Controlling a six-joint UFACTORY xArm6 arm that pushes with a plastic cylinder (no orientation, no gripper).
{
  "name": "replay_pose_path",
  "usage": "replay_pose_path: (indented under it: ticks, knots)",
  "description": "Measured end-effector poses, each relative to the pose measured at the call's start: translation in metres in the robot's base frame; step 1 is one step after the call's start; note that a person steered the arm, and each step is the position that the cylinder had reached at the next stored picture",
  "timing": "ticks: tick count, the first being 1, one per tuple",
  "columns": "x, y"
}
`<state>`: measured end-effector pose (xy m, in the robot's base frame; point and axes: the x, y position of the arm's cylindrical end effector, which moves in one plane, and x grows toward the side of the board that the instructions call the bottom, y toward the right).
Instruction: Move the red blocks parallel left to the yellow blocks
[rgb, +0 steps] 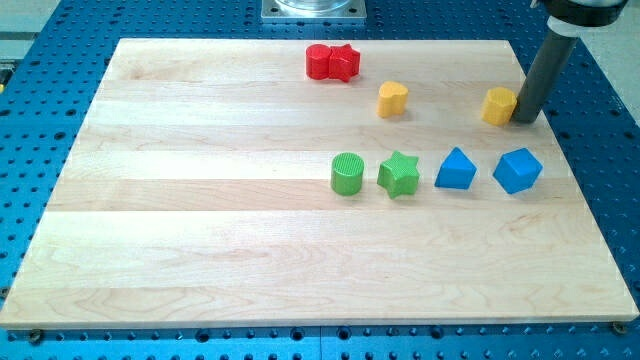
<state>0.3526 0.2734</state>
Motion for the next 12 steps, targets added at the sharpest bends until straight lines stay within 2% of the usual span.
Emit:
replay_pose_path:
  ticks: [1,2,3,4,5,6,7,8,9,10,11,12]
  knots:
    - [-0.042,0.007]
    - [-0.101,-0.037]
    - [-0.106,-0.129]
    - [-0.101,-0.195]
    - [-0.125,-0.196]
    - [-0.082,-0.246]
    - [-0.048,-0.249]
    - [-0.101,-0.214]
    - [-0.116,-0.267]
    - [-0.084,-0.314]
    - [-0.039,-0.333]
    - [-0.064,-0.333]
